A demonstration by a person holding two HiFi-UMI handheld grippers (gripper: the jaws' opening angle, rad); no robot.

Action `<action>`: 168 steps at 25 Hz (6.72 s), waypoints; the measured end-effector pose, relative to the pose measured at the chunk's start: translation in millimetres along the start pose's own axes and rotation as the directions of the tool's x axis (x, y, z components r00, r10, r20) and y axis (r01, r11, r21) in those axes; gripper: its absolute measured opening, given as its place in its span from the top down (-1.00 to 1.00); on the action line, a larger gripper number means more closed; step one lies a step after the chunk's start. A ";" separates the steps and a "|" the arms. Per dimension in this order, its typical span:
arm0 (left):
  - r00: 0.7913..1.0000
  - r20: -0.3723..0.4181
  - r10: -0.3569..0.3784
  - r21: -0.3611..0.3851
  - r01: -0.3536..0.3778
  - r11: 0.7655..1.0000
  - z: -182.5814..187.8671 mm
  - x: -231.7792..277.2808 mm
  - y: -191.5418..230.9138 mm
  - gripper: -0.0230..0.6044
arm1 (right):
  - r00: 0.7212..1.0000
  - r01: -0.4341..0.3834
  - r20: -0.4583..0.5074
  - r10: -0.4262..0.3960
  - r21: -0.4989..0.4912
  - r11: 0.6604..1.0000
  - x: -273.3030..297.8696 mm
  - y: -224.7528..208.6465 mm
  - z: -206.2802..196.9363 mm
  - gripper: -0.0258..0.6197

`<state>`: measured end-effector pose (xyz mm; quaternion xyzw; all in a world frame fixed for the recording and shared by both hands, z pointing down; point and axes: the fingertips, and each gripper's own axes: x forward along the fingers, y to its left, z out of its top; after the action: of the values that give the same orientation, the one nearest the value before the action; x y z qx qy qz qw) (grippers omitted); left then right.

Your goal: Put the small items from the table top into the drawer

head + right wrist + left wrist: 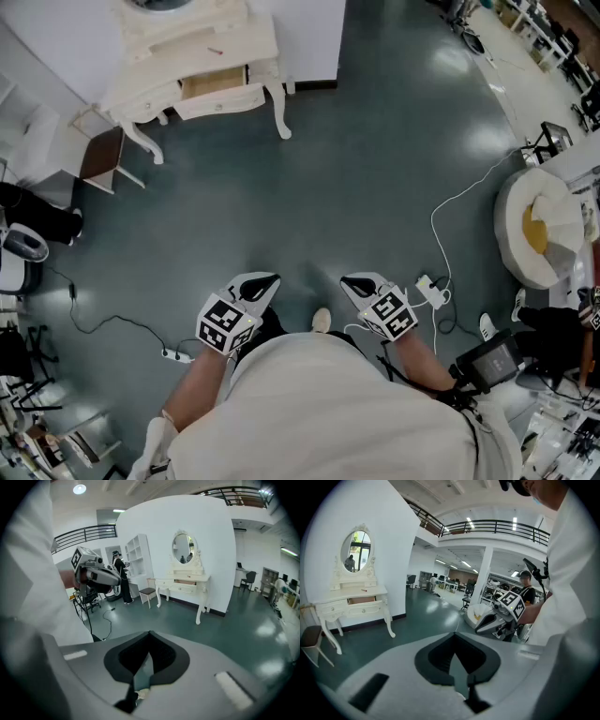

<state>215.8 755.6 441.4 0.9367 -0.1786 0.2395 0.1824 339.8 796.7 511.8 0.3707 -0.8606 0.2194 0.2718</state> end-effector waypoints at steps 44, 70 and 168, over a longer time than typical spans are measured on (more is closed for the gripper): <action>0.982 0.082 0.168 -0.134 -0.156 0.979 85.9 -96.2 452.6 0.92 | 0.989 -0.147 -0.014 0.147 -0.166 0.975 386.5 -108.2 363.7 0.73; 0.983 0.134 0.123 -0.086 -0.112 0.990 186.7 -121.1 768.1 0.92 | 1.000 -0.014 -0.023 0.011 -0.122 0.992 612.4 -259.8 573.7 0.72; 0.934 0.099 0.342 -0.237 -0.312 0.920 244.4 -88.3 912.5 0.92 | 0.972 0.044 -0.229 -0.050 -0.032 0.999 803.6 -509.5 621.4 0.78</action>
<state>-148.1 -120.5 429.8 0.8824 -0.3701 0.1800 0.2282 72.0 -300.5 638.4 0.3596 -0.8172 0.2428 0.3794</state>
